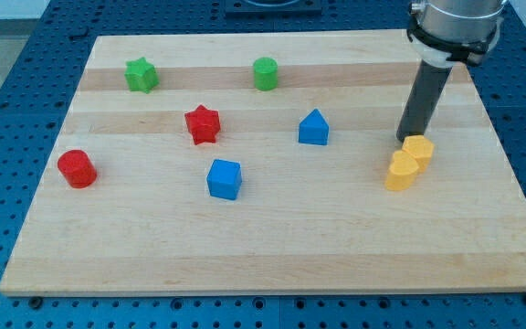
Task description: Point your arm towards blue triangle
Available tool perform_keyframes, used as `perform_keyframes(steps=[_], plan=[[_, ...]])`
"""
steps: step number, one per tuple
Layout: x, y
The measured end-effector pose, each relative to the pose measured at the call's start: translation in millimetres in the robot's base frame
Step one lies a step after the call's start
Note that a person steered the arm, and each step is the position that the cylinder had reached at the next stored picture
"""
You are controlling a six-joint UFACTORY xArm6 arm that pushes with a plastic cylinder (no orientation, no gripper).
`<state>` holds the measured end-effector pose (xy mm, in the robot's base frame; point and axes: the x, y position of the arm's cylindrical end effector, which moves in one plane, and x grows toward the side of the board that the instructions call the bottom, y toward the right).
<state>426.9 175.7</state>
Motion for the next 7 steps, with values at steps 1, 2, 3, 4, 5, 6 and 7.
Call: perform_keyframes(steps=[1,2,3,4,5,6,7], plan=[[4,0],[0,13],[-14,19],[-24,14],[-46,7],[-55,-5],[-64,-33]])
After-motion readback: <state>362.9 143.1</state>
